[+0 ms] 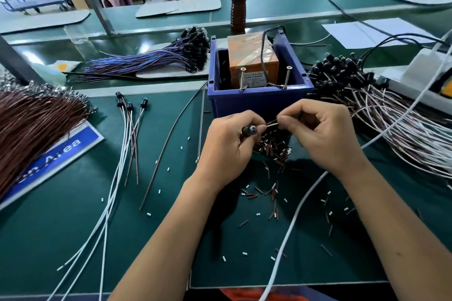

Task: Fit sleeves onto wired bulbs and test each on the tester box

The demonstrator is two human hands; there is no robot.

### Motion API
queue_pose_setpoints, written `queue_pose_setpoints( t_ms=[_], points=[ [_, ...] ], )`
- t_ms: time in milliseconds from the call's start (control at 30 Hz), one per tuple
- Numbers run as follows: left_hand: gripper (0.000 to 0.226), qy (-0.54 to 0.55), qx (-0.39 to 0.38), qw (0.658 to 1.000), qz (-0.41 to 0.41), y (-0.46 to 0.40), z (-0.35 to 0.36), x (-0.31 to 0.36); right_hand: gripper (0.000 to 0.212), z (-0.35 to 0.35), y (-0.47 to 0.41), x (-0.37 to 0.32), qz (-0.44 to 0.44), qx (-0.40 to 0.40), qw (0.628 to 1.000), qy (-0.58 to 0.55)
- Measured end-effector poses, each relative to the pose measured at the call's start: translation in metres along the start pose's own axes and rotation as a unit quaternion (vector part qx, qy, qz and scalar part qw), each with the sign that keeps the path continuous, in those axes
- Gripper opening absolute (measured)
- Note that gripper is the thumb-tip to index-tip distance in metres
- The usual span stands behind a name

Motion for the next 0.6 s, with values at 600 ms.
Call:
queue_pose_setpoints(
  t_ms=[600],
  points=[
    [0.011,0.134,0.005,0.979,-0.153,0.004,-0.009,-0.009,0.019,-0.035,0.003,0.014,0.091,-0.189,0.874,-0.439]
  ],
)
Point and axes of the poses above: each hand's wrist, its own y-axis away from the middle knuckle, its own z-axis out of the palm, x = y × z, the point moved 2 cm from there along -y, towards the middle knuckle, and after that the axes turned 2 degrees about x, right-handed, at the moved point
